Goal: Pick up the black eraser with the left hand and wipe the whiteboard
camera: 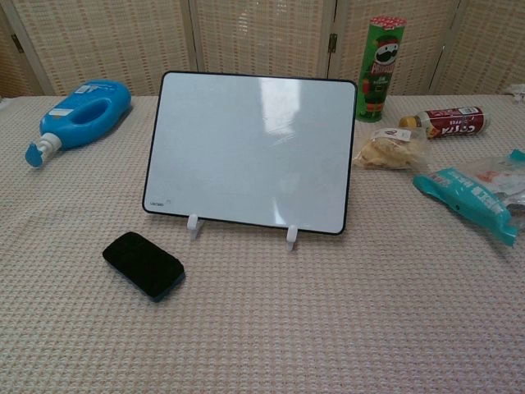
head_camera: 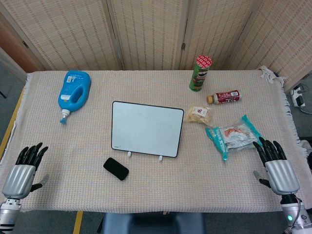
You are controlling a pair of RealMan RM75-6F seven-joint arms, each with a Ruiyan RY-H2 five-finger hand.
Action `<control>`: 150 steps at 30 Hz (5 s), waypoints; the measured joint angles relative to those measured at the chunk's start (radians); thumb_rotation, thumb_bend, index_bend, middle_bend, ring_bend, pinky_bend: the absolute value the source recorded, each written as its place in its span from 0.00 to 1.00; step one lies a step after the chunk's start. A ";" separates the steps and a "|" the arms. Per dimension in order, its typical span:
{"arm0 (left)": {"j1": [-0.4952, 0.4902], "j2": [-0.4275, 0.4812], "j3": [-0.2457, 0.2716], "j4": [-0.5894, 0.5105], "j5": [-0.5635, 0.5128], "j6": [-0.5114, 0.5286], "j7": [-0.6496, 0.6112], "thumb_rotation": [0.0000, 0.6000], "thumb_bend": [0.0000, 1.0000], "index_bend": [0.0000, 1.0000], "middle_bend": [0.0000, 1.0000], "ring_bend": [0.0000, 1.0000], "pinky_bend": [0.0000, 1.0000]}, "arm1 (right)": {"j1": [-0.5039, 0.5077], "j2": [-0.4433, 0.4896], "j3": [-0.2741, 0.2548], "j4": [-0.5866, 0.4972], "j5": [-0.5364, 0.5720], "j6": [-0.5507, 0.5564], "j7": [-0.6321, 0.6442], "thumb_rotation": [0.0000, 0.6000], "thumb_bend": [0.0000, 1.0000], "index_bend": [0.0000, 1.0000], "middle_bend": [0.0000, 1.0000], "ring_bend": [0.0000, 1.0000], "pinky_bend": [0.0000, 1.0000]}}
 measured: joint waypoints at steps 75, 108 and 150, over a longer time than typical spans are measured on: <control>-0.532 -0.164 -0.011 -0.157 -0.302 -0.669 0.460 1.00 0.36 0.25 1.00 0.92 0.94 | -0.055 -0.005 -0.051 -0.021 -0.110 0.076 -0.067 1.00 0.29 0.00 0.00 0.00 0.00; -0.457 -0.342 -0.029 -0.031 -0.104 -0.187 0.354 1.00 0.37 0.67 1.00 0.94 0.96 | -0.061 -0.001 -0.051 -0.029 -0.115 0.076 -0.071 1.00 0.29 0.00 0.00 0.00 0.00; -0.624 -1.088 -0.281 0.761 -0.074 -0.048 0.651 1.00 0.39 0.51 1.00 0.94 0.96 | -0.121 0.074 -0.063 -0.002 -0.192 0.225 0.150 1.00 0.29 0.00 0.00 0.00 0.00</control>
